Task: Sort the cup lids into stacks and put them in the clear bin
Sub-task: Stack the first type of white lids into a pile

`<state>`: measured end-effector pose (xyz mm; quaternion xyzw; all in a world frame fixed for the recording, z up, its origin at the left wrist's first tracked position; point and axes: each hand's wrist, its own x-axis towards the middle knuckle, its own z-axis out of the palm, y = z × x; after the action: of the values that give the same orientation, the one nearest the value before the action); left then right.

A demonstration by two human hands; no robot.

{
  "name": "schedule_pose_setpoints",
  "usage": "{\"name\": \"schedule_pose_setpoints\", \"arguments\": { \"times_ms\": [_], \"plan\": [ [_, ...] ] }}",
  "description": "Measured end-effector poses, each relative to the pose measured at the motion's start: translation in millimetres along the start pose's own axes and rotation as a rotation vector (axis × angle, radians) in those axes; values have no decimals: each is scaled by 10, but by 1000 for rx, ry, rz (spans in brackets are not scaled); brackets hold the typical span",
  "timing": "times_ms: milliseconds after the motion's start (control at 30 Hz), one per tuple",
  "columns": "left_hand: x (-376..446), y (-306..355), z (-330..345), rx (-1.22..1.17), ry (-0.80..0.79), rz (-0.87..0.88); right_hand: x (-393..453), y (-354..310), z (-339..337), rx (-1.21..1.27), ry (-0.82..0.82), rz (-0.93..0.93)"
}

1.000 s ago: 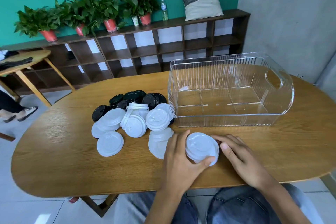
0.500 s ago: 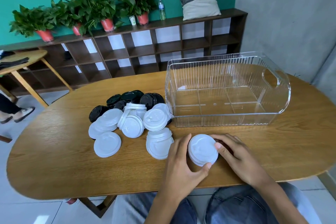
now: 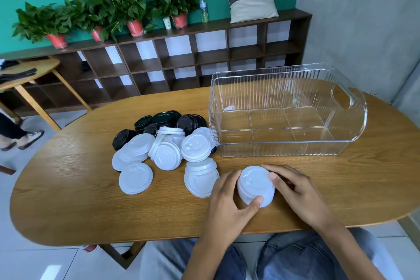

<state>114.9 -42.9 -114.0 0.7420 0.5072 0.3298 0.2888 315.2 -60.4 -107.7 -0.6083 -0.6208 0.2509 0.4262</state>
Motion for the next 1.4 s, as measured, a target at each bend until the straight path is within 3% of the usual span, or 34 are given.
{"name": "schedule_pose_setpoints", "arguments": {
  "times_ms": [667, 833, 900, 1000, 1100, 1267, 1400],
  "plan": [
    [13, -27, -1, 106, -46, 59, -44, 61, 12, -180, -63, -91],
    [-17, 6, -68, 35, -29, 62, -52, 69, -23, -137, -80, -86],
    [-45, 42, -183, -8, 44, 88, -56, 54, -29, -102, -77, -76],
    [-15, -24, -466, -9, 298, 128, -57, 32, -36, -86, -75, -54],
    [115, -192, -743, 118, 428, 39, -59, 11, -46, -137, -90, -41],
    [195, -394, -803, 331, 319, -88, -58, -23, -57, -188, -120, -32],
    [183, -408, -711, 319, 277, -121, -50, -41, -72, -181, -134, -16]
  ]
}}
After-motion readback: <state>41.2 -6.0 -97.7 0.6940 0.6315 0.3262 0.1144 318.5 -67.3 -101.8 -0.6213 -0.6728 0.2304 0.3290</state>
